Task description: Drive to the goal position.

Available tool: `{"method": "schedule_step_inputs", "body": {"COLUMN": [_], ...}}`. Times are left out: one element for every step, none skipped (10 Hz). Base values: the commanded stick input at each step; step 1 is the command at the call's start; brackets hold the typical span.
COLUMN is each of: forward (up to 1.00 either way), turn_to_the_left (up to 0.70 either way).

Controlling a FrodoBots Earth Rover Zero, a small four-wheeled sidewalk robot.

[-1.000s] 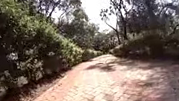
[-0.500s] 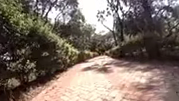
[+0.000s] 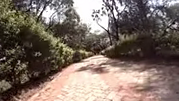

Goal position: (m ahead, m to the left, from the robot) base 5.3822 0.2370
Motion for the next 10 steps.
{"method": "schedule_step_inputs", "body": {"forward": [0.3,0.3,0.3,0.3,0.3,0.3,0.3,0.3,0.3,0.3], "turn_to_the_left": [0.0,0.0,0.0,0.0,0.0,-0.26,-0.6,-0.6,-0.6,-0.6]}}
